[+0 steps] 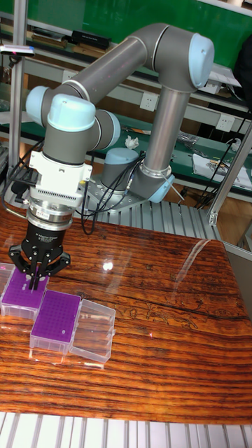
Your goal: Transfer all small pipette tips from one holder to another
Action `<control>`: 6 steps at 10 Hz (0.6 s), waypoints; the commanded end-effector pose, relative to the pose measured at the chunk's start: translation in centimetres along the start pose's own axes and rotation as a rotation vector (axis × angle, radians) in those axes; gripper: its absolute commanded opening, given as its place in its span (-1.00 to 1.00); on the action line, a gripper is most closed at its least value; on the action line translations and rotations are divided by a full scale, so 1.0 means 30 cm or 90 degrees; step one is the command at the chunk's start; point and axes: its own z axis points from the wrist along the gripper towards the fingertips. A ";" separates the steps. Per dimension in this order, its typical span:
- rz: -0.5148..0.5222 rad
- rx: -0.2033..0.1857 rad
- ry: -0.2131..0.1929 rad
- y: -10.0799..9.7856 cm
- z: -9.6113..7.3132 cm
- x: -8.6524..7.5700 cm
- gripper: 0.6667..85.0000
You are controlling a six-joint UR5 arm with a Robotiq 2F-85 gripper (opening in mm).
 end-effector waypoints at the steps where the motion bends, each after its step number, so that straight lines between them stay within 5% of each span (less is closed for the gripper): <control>1: -0.006 -0.020 -0.001 0.015 0.004 0.001 -0.99; 6: -0.042 -0.028 0.022 0.004 0.011 0.038 -0.77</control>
